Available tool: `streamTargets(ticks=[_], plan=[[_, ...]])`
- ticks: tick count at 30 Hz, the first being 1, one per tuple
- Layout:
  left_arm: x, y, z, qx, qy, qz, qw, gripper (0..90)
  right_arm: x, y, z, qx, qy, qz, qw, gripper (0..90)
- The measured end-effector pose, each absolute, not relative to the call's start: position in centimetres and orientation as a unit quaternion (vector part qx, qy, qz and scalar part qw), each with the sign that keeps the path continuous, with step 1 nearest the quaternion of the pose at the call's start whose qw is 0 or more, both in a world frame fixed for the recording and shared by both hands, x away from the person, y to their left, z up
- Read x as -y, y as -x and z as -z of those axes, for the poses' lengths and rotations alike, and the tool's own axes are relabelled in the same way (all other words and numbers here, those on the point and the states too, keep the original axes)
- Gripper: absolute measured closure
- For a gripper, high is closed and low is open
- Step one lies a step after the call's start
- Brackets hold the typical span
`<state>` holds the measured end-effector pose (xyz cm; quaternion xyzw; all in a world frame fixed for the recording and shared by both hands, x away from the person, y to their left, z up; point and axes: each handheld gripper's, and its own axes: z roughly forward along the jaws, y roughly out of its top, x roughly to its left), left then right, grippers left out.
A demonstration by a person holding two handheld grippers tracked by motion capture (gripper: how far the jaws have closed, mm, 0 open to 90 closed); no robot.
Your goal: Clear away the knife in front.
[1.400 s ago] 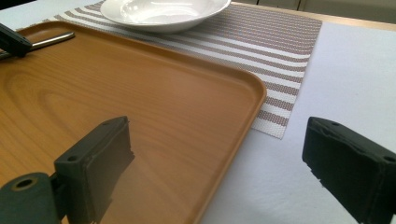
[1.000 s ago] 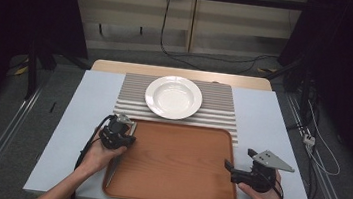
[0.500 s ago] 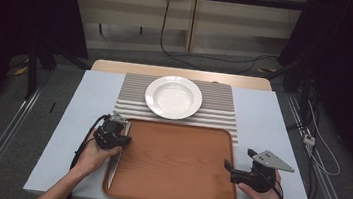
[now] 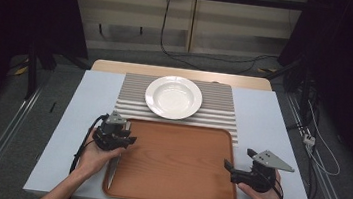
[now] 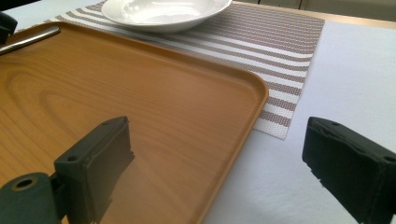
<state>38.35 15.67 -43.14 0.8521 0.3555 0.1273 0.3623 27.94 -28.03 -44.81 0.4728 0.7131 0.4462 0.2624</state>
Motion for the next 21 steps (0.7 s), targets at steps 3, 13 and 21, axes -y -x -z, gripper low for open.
streamTargets(ticks=[3,13,21], plan=[[-15.6,-38.2,42.9,-0.354,-0.847,-0.147,0.369,34.8,28.0,-28.0,44.8,-0.713,-0.474,-0.447,0.26,7.9],[-16.9,-37.2,41.5,-0.378,-0.812,-0.162,0.415,7.1,28.1,-28.1,44.9,-0.712,-0.475,-0.449,0.256,7.9],[-18.0,-35.3,41.2,-0.375,-0.803,-0.211,0.413,6.6,28.2,-27.9,44.9,-0.71,-0.481,-0.448,0.254,7.8]])
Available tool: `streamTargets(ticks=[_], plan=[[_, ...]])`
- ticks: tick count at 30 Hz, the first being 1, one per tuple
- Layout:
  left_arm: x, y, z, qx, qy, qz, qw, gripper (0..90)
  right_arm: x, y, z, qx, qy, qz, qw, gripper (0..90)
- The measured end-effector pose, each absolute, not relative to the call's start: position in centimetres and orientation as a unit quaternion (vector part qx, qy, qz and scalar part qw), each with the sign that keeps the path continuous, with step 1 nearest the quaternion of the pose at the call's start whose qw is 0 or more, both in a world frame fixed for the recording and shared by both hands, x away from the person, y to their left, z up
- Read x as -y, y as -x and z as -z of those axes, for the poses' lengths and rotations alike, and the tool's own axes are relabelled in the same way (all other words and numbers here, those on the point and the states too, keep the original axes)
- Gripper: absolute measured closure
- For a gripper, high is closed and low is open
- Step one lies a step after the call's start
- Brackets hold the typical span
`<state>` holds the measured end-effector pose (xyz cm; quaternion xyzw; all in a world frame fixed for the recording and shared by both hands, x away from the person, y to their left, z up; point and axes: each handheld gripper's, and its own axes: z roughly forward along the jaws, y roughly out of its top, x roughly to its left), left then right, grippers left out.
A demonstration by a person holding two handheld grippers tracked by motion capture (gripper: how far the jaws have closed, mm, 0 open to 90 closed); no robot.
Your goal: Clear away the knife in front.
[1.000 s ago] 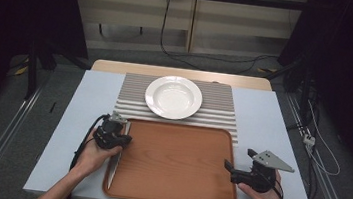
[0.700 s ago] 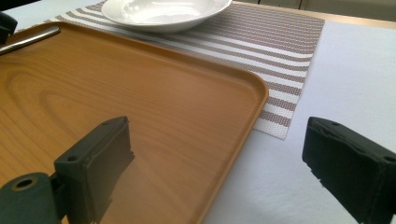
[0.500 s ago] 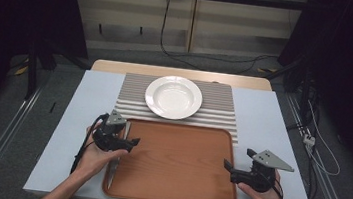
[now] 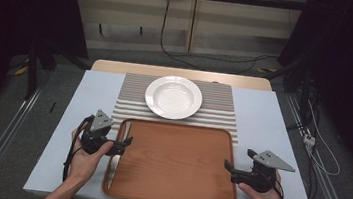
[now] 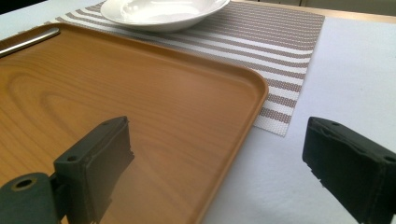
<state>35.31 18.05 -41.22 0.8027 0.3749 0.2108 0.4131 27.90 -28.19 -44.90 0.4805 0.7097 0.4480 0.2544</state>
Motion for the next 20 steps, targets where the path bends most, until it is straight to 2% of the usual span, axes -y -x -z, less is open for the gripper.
streamTargets(ticks=[11,20], plan=[[-21.0,-33.9,42.9,-0.408,-0.787,-0.206,0.414,6.6,28.5,-27.7,44.9,-0.704,-0.487,-0.447,0.26,7.7],[-21.1,-33.0,43.2,-0.411,-0.782,-0.218,0.414,5.6,28.6,-27.6,44.9,-0.703,-0.489,-0.445,0.262,7.6]])
